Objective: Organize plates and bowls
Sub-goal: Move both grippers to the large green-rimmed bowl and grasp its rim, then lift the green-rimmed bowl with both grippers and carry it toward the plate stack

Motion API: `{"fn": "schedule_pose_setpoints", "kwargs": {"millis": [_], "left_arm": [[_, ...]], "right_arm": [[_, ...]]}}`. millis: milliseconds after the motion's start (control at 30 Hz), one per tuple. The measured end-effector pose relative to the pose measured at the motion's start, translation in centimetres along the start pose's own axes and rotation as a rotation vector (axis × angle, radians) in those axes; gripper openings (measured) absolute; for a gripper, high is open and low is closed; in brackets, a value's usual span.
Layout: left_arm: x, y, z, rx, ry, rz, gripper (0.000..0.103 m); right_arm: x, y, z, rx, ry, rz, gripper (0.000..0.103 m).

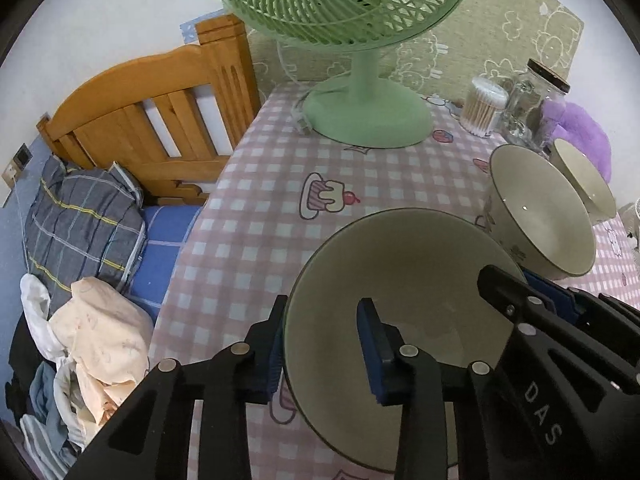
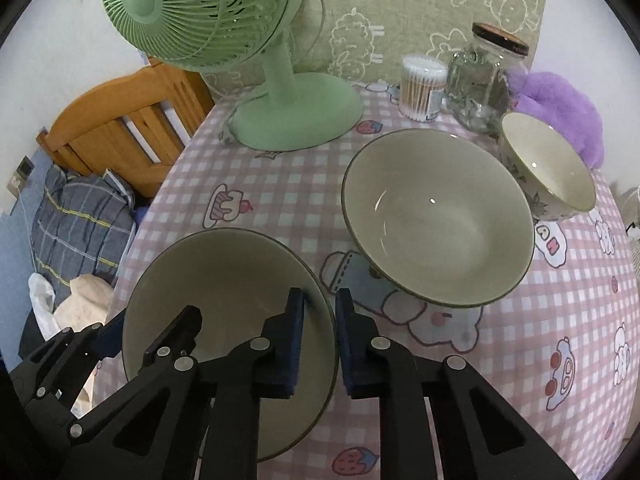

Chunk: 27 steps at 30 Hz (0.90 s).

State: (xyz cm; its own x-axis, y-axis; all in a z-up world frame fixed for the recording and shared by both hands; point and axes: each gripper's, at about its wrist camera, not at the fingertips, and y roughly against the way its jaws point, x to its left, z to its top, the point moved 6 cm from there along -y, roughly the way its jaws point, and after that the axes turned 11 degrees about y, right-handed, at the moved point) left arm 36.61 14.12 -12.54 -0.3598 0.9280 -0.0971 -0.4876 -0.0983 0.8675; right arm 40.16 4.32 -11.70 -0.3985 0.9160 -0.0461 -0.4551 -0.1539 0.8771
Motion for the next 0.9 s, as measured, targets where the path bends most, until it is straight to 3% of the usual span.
{"fn": "schedule_pose_setpoints", "kwargs": {"millis": [367,633,900], "left_arm": [[-0.3,1.8,-0.3,-0.008,-0.041,-0.003,0.031],[-1.2,5.8,-1.8,-0.028,-0.077,-0.051,0.031],[-3.5,10.2,-4.7,-0.045,-0.136,-0.134,0.031]], "right_arm": [[0.1,1.6,-0.4,0.003,-0.001,-0.022,0.019],[-0.4,5.8,-2.1,-0.009,-0.031,-0.054,0.019],[-2.0,11.8,-5.9,-0.042,-0.093,-0.142,0.019]]}}
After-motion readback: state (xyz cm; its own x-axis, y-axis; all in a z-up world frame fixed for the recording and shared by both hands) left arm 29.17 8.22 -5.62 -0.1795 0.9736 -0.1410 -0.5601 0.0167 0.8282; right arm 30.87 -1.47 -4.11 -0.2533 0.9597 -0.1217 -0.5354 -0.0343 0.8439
